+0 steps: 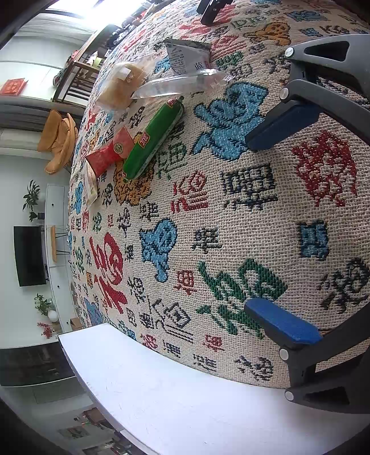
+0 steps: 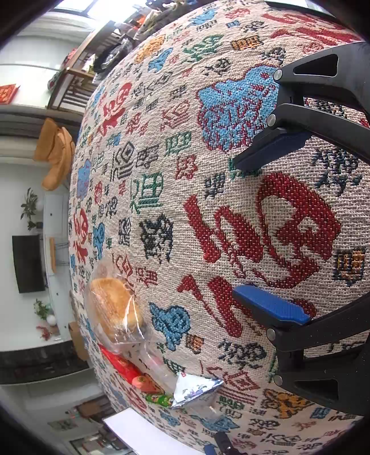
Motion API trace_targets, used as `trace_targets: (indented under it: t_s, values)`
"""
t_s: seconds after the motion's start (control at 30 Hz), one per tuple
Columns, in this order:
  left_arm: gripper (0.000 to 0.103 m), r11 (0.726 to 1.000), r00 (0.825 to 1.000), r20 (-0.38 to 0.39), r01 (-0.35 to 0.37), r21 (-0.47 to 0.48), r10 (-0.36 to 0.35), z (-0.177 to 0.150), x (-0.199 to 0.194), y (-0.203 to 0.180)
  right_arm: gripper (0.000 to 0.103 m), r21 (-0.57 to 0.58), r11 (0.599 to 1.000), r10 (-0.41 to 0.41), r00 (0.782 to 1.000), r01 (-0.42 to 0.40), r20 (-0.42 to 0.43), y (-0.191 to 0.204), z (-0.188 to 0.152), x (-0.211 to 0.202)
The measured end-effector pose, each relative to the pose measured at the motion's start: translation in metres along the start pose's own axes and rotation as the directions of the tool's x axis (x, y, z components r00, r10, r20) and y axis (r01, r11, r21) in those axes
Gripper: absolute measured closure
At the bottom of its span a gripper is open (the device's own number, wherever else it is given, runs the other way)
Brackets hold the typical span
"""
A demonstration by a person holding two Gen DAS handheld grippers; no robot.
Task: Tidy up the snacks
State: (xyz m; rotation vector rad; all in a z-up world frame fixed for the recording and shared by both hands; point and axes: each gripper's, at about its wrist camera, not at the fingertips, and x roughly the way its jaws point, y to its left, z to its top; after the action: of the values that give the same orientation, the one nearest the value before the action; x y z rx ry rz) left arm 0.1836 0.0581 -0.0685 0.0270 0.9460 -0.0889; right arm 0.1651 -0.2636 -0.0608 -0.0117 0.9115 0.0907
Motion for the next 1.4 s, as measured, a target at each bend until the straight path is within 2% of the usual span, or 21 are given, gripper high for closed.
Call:
trace_targets:
  t_s: [1.4]
  values:
    - [0.000, 1.000, 1.000, 0.001, 0.000, 0.000, 0.000, -0.0001, -0.0002, 0.0002, 0.018, 0.001, 1.000, 0.001, 1.000, -0.001, 0.000, -0.0010, 0.0004, 0.0006]
